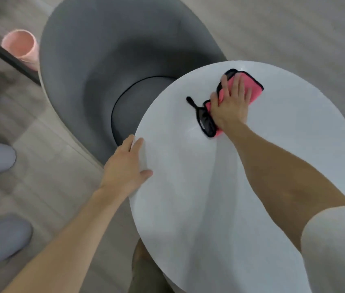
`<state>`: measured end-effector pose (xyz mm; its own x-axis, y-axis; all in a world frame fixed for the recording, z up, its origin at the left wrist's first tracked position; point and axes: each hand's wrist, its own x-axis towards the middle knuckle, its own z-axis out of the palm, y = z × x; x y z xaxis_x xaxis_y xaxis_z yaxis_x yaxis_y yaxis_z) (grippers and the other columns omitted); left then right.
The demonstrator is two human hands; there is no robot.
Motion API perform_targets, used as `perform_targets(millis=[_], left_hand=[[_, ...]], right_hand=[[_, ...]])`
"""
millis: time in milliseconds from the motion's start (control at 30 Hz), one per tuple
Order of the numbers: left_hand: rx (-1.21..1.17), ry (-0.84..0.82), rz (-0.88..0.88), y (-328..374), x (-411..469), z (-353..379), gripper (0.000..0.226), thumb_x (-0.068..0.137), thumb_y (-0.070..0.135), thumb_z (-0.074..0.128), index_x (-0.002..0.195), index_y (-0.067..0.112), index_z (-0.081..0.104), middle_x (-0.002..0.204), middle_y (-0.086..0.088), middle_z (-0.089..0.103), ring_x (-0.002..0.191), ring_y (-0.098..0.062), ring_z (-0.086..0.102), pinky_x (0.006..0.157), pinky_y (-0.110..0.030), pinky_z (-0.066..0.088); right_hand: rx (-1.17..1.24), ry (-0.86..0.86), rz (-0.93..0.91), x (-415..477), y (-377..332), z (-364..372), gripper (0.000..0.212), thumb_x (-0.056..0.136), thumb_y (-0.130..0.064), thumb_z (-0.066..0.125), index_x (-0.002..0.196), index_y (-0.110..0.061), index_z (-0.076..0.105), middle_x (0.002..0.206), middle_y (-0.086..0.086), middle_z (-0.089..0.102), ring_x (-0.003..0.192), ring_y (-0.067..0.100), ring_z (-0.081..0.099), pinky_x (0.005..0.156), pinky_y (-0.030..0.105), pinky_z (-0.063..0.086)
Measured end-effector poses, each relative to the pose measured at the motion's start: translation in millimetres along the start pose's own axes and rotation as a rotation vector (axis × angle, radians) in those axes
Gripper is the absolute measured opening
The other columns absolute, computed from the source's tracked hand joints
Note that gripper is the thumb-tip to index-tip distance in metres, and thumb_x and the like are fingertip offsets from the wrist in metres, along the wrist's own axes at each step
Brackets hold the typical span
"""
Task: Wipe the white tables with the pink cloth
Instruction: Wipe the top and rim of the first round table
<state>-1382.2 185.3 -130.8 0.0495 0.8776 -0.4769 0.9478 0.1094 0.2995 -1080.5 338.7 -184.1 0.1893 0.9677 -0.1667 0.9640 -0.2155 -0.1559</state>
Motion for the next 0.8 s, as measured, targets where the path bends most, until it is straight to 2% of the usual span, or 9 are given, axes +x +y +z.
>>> perform_targets(millis=[100, 167, 267, 333, 433, 500, 600, 667, 800], left_hand=[[-0.119, -0.028, -0.151, -13.1, -23.0, 0.8, 0.095, 0.088, 0.037, 0.086, 0.165, 0.028, 0.032, 0.158, -0.001, 0.049, 0.138, -0.028, 0.057, 0.102, -0.043, 0.054], [-0.143, -0.037, -0.221, -22.0, -36.9, 6.5, 0.07, 0.09, 0.027, 0.081, 0.152, 0.03, 0.048, 0.131, -0.001, 0.068, 0.118, -0.03, 0.067, 0.089, -0.041, 0.056], [-0.177, -0.038, -0.302, -25.2, -51.8, 19.6, 0.057, 0.094, 0.017, 0.07, 0.146, 0.035, 0.055, 0.112, 0.002, 0.073, 0.1, -0.028, 0.071, 0.085, -0.045, 0.062], [-0.24, 0.015, -0.342, -22.9, -54.0, 28.9, 0.055, 0.095, 0.012, 0.065, 0.145, 0.035, 0.059, 0.105, 0.002, 0.074, 0.094, -0.029, 0.071, 0.085, -0.046, 0.063], [-0.26, 0.078, -0.37, -21.9, -52.5, 39.9, 0.055, 0.097, 0.008, 0.064, 0.144, 0.037, 0.061, 0.101, 0.004, 0.074, 0.092, -0.029, 0.071, 0.085, -0.047, 0.062], [-0.249, 0.067, -0.382, -25.8, -51.2, 43.7, 0.059, 0.098, 0.009, 0.065, 0.146, 0.041, 0.058, 0.1, 0.006, 0.073, 0.093, -0.028, 0.071, 0.086, -0.048, 0.062], [-0.25, 0.051, -0.397, -31.5, -50.2, 42.5, 0.063, 0.096, 0.009, 0.068, 0.148, 0.043, 0.056, 0.106, 0.006, 0.072, 0.094, -0.026, 0.071, 0.09, -0.047, 0.062], [-0.253, 0.041, -0.397, -29.1, -49.1, 37.5, 0.063, 0.094, 0.008, 0.071, 0.146, 0.042, 0.058, 0.108, 0.005, 0.072, 0.095, -0.025, 0.071, 0.09, -0.045, 0.061], [-0.221, 0.002, -0.37, -27.2, -45.7, 26.6, 0.056, 0.088, 0.007, 0.078, 0.133, 0.036, 0.063, 0.097, 0.008, 0.074, 0.088, -0.023, 0.074, 0.084, -0.045, 0.063]], right_hand=[[-0.061, -0.044, -0.616, -52.7, -67.0, 17.3, 0.076, 0.11, -0.065, 0.027, 0.174, -0.026, 0.017, 0.182, 0.013, 0.006, 0.169, 0.032, 0.001, 0.133, 0.06, 0.007], [-0.111, -0.08, -0.989, -97.3, -88.8, 28.9, 0.083, 0.107, -0.072, 0.033, 0.174, -0.023, 0.021, 0.181, 0.017, 0.009, 0.169, 0.033, 0.002, 0.133, 0.061, 0.008], [-0.17, -0.138, -1.277, -103.6, -76.7, 31.3, 0.096, 0.1, -0.084, 0.037, 0.174, -0.026, 0.02, 0.181, 0.017, 0.008, 0.169, 0.032, -0.001, 0.135, 0.057, 0.003], [-0.173, -0.145, -1.305, -62.3, -59.2, 26.3, 0.093, 0.1, -0.085, 0.038, 0.174, -0.03, 0.022, 0.181, 0.015, 0.011, 0.169, 0.032, 0.004, 0.136, 0.056, 0.004], [-0.09, -0.074, -0.951, 17.5, -34.2, 7.2, 0.092, 0.1, -0.088, 0.033, 0.173, -0.033, 0.021, 0.181, 0.015, 0.011, 0.169, 0.033, 0.007, 0.134, 0.059, 0.01], [-0.086, -0.059, -0.7, 49.0, -26.3, -1.5, 0.092, 0.1, -0.087, 0.03, 0.174, -0.033, 0.017, 0.182, 0.014, 0.006, 0.169, 0.031, 0.003, 0.136, 0.056, 0.004], [-0.046, -0.016, -0.559, 18.2, -54.8, 8.6, 0.096, 0.1, -0.084, 0.026, 0.174, -0.024, 0.017, 0.181, 0.017, 0.006, 0.169, 0.032, 0.002, 0.135, 0.057, 0.003], [-0.025, -0.017, -0.693, -46.0, -72.3, 23.9, 0.101, 0.099, -0.083, 0.031, 0.174, -0.017, 0.017, 0.18, 0.02, 0.008, 0.168, 0.036, 0.002, 0.134, 0.06, 0.004], [-0.072, -0.107, -1.156, -160.8, -73.6, 48.5, 0.1, 0.099, -0.079, 0.041, 0.173, -0.015, 0.022, 0.18, 0.021, 0.007, 0.168, 0.036, -0.001, 0.132, 0.063, 0.007]])
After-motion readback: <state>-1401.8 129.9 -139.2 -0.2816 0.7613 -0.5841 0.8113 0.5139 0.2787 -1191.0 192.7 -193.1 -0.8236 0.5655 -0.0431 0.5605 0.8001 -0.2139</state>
